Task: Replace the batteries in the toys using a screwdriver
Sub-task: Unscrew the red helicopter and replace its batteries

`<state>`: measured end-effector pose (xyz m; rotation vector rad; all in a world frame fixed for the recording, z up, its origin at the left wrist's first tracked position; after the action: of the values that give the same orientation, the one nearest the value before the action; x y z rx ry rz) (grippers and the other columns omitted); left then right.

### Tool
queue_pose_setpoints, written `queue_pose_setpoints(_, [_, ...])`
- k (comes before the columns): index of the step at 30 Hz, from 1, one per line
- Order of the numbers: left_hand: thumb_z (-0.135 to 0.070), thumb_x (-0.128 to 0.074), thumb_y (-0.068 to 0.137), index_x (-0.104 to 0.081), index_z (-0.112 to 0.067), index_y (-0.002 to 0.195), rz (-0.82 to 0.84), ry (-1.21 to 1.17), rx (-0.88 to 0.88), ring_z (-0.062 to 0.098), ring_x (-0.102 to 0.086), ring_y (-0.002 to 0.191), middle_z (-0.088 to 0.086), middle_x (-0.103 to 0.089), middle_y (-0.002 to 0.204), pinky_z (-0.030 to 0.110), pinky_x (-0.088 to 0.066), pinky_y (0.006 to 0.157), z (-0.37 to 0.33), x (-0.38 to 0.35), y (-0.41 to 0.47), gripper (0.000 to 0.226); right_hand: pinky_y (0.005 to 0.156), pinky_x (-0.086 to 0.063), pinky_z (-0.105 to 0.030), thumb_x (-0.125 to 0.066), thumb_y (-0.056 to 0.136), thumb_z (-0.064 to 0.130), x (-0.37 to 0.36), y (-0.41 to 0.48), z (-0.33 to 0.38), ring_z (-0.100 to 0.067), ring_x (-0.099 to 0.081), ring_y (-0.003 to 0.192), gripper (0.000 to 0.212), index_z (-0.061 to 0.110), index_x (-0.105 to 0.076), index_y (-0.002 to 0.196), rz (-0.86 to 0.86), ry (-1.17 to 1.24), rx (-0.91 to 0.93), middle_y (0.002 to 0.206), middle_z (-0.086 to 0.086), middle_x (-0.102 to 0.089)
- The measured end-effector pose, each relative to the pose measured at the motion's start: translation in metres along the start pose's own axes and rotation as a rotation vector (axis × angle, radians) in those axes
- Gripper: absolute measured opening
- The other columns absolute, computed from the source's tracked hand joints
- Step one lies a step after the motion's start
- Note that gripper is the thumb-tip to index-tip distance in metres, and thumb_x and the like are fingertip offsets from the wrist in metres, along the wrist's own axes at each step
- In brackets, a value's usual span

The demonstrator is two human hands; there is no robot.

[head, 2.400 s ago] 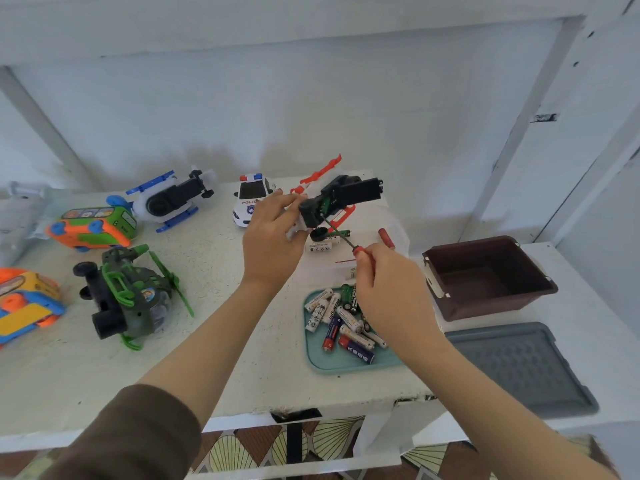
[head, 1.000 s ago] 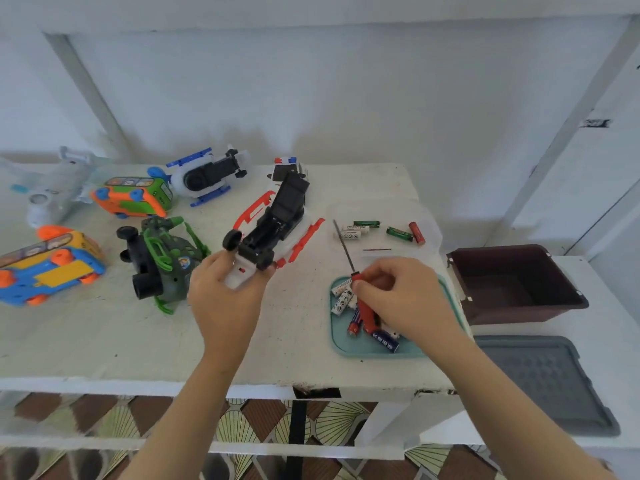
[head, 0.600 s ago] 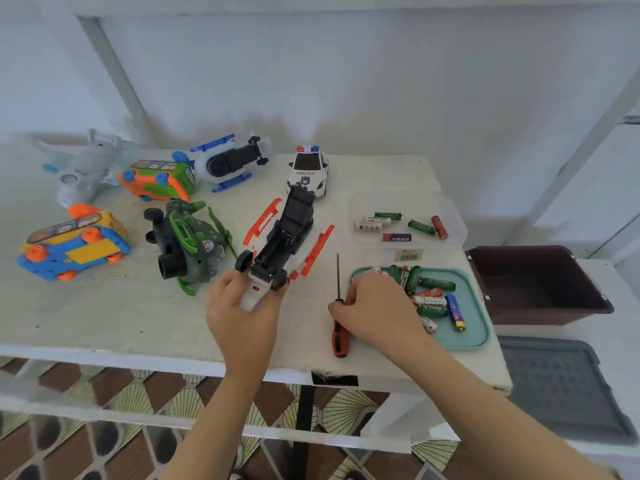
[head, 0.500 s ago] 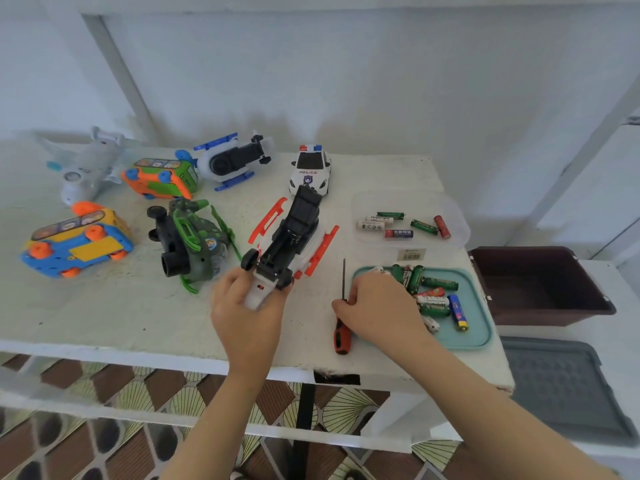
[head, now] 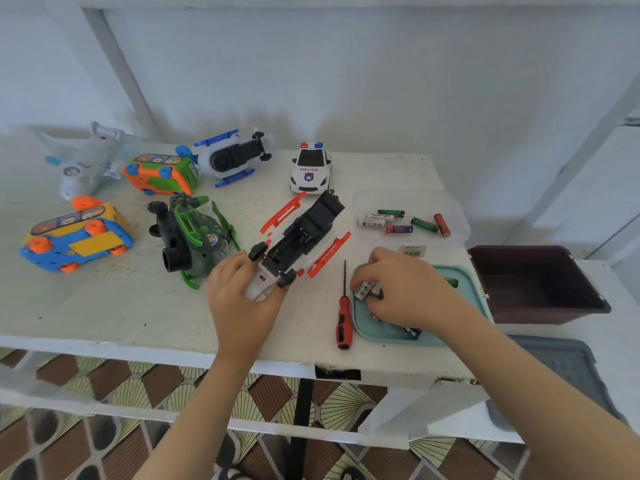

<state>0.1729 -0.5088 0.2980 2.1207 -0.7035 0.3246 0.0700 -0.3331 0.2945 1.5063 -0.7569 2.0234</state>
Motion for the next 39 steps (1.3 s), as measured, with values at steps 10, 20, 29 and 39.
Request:
queue_pose_setpoints(10, [-0.039, -0.071, 0.076, -0.072, -0.002, 0.098, -0.004, 0.013, -0.047, 0.020, -0.053, 0.097, 0.010, -0.068, 0.097, 0.024, -0.038, 0.087, -0.001, -0.002, -0.002, 0.043, 0.075, -0.046, -0.029, -0.045, 0.099, 0.020, -0.002, 0.004, 0.011, -0.014, -0.042, 0.095, 0.019, 0.024, -0.053, 0.116, -0.157, -0.123, 0.121, 0.111, 0.004, -0.049])
queue_pose_setpoints(20, [-0.039, -0.070, 0.076, -0.072, 0.000, 0.100, -0.010, -0.015, -0.031, 0.020, -0.052, 0.099, 0.010, -0.067, 0.098, 0.013, -0.034, 0.093, 0.002, -0.002, -0.002, 0.045, 0.062, -0.042, -0.020, -0.033, 0.099, 0.033, 0.046, -0.009, 0.032, -0.007, -0.050, 0.066, 0.024, 0.030, -0.054, 0.111, -0.520, 0.522, 0.278, 0.076, 0.000, -0.056])
queue_pose_setpoints(29, [-0.036, -0.071, 0.077, -0.070, 0.000, 0.103, -0.028, -0.018, -0.051, 0.021, -0.053, 0.100, 0.009, -0.067, 0.099, 0.020, -0.038, 0.092, -0.002, 0.000, -0.001, 0.045, 0.069, -0.051, -0.015, -0.076, 0.079, 0.011, 0.053, 0.004, 0.032, -0.006, -0.062, 0.074, 0.024, 0.021, -0.058, 0.091, -0.615, 0.958, 0.095, 0.083, 0.005, -0.064])
queue_pose_setpoints(39, [-0.023, -0.084, 0.070, -0.053, -0.018, 0.126, -0.008, -0.189, 0.116, 0.006, -0.054, 0.105, -0.018, -0.054, 0.113, 0.007, -0.038, 0.092, 0.009, 0.000, -0.004, 0.064, 0.080, -0.051, -0.019, -0.067, 0.087, 0.005, 0.052, 0.013, 0.051, -0.005, -0.061, 0.088, 0.021, 0.011, -0.059, 0.104, -0.697, 0.732, 0.213, 0.092, 0.002, -0.064])
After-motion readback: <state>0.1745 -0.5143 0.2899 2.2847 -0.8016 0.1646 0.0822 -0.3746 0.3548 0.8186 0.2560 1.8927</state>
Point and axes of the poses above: each hand's wrist, its own y-axis towards the middle knuckle, its own x-axis out of the back of the hand, z = x × y, the point moved 10 cm from there along y, towards the middle knuckle
